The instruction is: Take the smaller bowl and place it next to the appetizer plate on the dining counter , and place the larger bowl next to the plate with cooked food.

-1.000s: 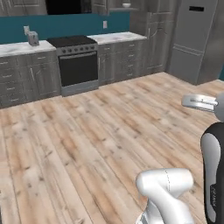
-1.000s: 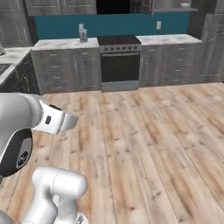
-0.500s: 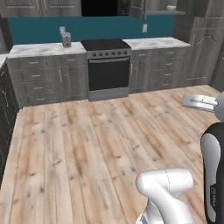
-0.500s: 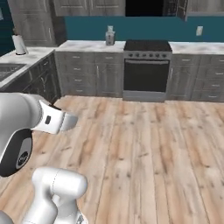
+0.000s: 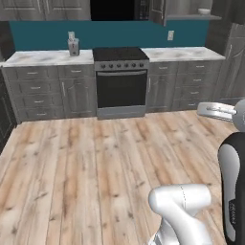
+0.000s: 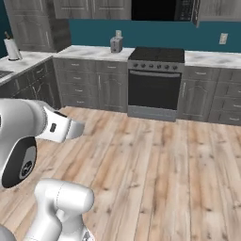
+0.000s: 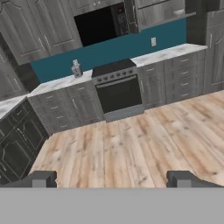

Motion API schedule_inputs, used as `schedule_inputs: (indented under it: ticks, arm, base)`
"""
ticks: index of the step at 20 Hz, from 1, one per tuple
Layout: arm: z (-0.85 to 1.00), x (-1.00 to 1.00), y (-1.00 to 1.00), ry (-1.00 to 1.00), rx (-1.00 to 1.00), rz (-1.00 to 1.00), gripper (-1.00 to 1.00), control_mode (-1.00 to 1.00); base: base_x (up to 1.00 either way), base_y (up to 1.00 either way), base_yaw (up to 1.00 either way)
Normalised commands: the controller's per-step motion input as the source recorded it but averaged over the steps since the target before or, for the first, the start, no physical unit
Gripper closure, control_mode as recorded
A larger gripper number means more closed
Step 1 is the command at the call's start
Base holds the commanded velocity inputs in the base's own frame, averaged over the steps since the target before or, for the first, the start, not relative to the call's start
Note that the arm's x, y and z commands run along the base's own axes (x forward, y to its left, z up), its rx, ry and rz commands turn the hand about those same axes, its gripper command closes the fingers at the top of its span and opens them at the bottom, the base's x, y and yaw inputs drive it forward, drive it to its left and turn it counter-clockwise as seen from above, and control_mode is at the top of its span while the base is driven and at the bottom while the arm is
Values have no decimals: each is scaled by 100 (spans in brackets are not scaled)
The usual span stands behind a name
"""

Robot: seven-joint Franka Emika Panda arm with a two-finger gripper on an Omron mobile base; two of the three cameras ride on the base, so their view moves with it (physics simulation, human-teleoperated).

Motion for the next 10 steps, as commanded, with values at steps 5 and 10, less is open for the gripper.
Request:
schedule_inputs:
  ticks: [5, 10]
  arm:
    - [0, 0, 0, 0, 0, 0, -100, 100]
    - [0, 0, 0, 0, 0, 0, -100, 100]
  base:
    - [41, -100, 15]
    - [49, -100, 5]
